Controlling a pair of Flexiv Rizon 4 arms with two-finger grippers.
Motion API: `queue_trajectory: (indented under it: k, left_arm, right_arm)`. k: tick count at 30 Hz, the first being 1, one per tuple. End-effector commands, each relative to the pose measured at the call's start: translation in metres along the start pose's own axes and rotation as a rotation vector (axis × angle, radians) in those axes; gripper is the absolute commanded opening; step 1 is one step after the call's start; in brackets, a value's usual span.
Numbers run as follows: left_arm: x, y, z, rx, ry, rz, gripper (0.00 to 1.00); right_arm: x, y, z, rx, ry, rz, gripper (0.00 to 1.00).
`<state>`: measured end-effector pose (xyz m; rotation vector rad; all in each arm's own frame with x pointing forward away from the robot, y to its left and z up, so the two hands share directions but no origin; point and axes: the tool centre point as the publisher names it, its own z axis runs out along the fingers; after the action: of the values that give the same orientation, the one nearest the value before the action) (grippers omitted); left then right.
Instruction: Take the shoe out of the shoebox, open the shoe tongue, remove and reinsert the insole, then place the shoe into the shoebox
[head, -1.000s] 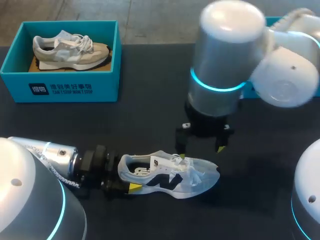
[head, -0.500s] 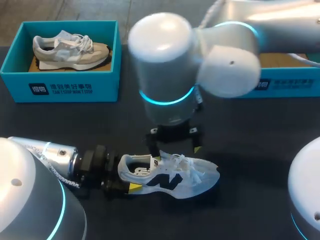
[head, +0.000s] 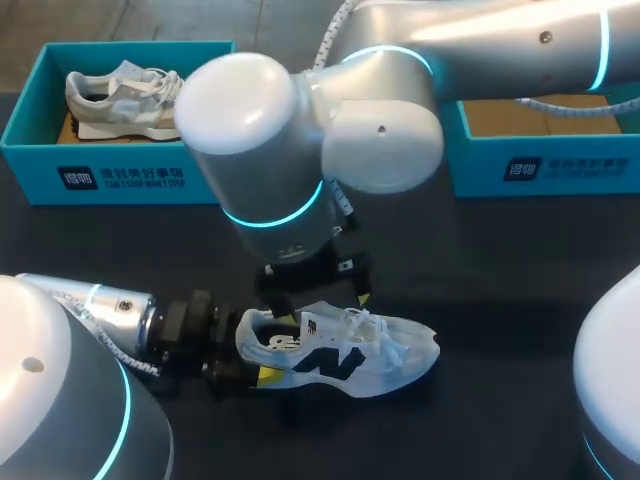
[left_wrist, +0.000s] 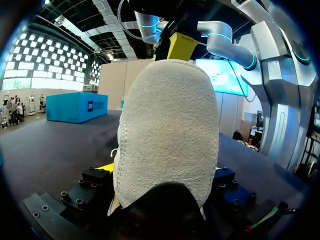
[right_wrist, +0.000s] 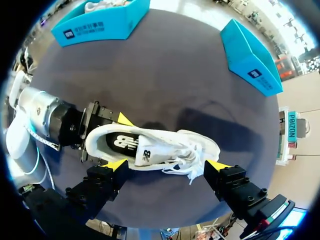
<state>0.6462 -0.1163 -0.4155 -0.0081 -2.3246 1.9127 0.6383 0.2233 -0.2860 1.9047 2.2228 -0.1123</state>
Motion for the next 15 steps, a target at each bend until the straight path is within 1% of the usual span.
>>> queue_trajectory:
  k: [1,5,15]
  left_arm:
    - [0.001,0.001,-0.002,-0.001,-0.001,0.000,0.00]
    - [0.001,0.001,-0.002,-0.001,-0.001,0.000,0.00]
    - [0.001,0.001,-0.002,-0.001,-0.001,0.000,0.00]
  right_arm:
    - [0.014,-0.010,0.008,-0.018,-0.144,0.083,1.00]
    - [0.016,-0.011,0.013,-0.016,-0.172,0.105,1.00]
    - [0.023,-0.014,0.027,-0.033,-0.201,0.143,1.00]
